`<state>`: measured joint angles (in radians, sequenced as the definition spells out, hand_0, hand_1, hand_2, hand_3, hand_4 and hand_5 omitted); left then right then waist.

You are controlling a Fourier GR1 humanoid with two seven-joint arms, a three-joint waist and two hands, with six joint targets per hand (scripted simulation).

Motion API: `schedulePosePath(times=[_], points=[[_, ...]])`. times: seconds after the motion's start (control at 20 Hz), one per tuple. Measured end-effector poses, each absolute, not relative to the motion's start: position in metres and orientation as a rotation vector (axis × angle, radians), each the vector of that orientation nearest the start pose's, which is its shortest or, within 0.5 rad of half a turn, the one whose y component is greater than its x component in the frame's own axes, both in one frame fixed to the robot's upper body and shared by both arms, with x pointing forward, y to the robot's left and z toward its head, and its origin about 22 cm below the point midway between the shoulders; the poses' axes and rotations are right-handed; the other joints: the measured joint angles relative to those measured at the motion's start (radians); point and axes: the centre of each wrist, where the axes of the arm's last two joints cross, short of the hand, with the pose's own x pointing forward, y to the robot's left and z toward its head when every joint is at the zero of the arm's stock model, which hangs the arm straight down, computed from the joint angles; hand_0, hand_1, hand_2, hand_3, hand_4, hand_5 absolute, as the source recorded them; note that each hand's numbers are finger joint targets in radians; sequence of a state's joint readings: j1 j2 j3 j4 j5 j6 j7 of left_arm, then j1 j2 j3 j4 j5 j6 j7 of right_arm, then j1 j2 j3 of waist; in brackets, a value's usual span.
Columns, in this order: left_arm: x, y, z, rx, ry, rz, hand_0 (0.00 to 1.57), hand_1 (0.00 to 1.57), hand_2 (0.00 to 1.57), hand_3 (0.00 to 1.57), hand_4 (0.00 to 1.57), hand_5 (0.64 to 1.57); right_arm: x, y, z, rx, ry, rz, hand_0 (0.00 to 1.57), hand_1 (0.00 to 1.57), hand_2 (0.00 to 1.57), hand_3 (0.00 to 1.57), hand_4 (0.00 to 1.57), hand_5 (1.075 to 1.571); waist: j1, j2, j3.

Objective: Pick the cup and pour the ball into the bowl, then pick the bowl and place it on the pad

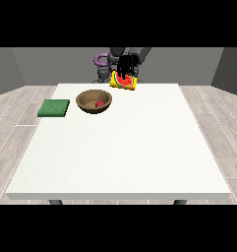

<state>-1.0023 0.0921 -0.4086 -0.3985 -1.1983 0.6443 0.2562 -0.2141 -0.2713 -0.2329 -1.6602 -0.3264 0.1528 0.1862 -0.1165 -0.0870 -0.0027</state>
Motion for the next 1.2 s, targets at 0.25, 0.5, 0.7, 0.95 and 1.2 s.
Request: schedulePosePath(times=[0.25,0.5,0.7,0.95,1.2], points=[[0.407,0.169,0.008,1.257,-1.672,-0.883,1.46,1.46,1.57,1.57,1.10,1.570,0.268,-0.318,0.108,0.080,-1.764,0.007,0.00,0.00,0.00,0.00,0.39,1.564,0.007,0.035,-0.0030],[0.383,0.217,-0.018,1.151,-1.745,-0.625,1.54,1.54,1.57,1.57,1.48,1.461,0.258,-0.311,0.123,0.102,-1.829,0.022,0.00,0.00,0.00,0.00,0.43,1.566,-0.007,0.099,-0.0053],[0.378,0.206,-0.012,0.908,-1.832,-0.358,1.37,1.37,1.57,1.57,0.99,1.571,0.255,-0.305,0.126,0.103,-1.845,0.009,0.00,0.00,0.00,0.00,0.46,1.564,0.024,0.122,-0.0126],[0.379,0.197,0.005,0.488,-1.910,-0.015,0.41,0.41,0.00,0.00,0.26,1.569,0.253,-0.297,0.123,0.112,-1.844,-0.015,0.00,0.00,0.00,0.00,0.53,1.564,0.073,0.152,-0.0160],[0.384,0.250,0.022,0.187,-2.050,0.173,0.00,0.00,0.00,0.00,0.00,1.557,0.250,-0.281,0.135,0.088,-1.906,-0.023,0.00,0.00,0.00,0.00,0.49,1.566,0.114,0.250,-0.0079]])
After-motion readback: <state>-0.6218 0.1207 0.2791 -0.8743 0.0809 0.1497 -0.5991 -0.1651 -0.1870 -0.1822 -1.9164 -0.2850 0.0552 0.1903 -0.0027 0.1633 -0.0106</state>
